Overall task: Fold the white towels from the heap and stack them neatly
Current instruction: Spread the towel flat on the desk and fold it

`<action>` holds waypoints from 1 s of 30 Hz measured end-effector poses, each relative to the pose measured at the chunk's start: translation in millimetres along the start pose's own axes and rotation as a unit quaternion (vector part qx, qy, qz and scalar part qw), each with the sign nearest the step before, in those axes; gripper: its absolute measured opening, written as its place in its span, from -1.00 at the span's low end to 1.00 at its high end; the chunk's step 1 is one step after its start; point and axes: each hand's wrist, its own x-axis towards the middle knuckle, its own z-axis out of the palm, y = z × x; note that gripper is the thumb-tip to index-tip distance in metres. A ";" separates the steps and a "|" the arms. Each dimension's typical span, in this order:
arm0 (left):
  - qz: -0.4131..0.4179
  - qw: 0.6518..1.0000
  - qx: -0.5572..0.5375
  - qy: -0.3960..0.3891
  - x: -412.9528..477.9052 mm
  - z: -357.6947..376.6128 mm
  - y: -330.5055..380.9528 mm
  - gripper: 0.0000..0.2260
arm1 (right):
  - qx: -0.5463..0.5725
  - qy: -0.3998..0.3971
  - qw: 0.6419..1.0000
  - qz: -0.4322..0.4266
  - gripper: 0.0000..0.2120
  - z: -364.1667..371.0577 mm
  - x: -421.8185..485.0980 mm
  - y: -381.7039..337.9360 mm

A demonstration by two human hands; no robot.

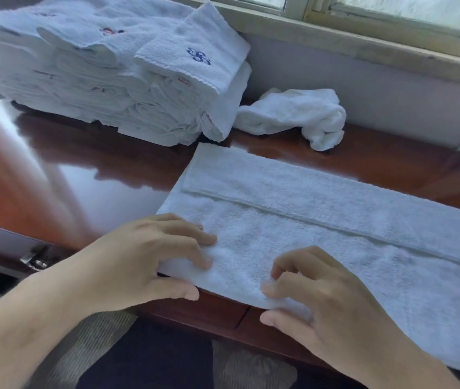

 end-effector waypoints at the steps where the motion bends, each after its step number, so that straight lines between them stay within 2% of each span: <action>1: 0.007 1.000 -0.009 0.005 -0.2 -1.4 1.4 -0.66 | 0.002 0.002 1.000 0.001 -0.80 -0.2 0.6 -0.3; 7: 0.012 0.999 -0.032 0.024 -4.3 -2.5 5.7 -0.75 | 0.005 0.021 1.000 0.001 -0.81 0.6 -1.5 -2.6; 10: 0.020 0.999 -0.025 0.036 -3.5 -5.8 7.3 -0.73 | 0.014 0.050 0.999 0.003 -0.79 -1.3 -2.1 -3.2; 12: 0.018 0.999 -0.008 0.042 0.6 -10.9 7.8 -0.65 | 0.007 0.062 0.998 0.030 -0.77 -4.7 0.8 -3.9; 15: 0.003 0.995 0.022 0.095 15.9 -23.2 6.3 -0.66 | -0.043 0.081 0.987 0.130 -0.74 -18.2 15.4 -2.0; 17: -0.031 0.990 -0.027 0.136 32.9 -33.5 1.7 -0.73 | -0.047 0.063 0.978 0.194 -0.71 -28.6 28.8 6.1; 19: -0.077 0.982 -0.104 0.140 52.2 -42.6 -6.2 -0.85 | -0.049 0.040 0.972 0.226 -0.68 -36.7 42.7 17.2; 21: -0.098 0.976 -0.133 0.140 70.7 -45.9 -16.6 -0.97 | -0.044 0.025 0.969 0.243 -0.68 -40.7 55.1 29.6; 26: -0.176 0.959 -0.109 0.192 114.0 -41.1 -36.6 -0.88 | -0.021 -0.012 0.964 0.264 -0.82 -39.7 81.0 71.1; 30: -0.205 0.953 -0.120 0.186 139.9 -36.7 -48.5 -0.89 | -0.015 -0.054 0.961 0.271 -0.84 -39.2 101.6 100.0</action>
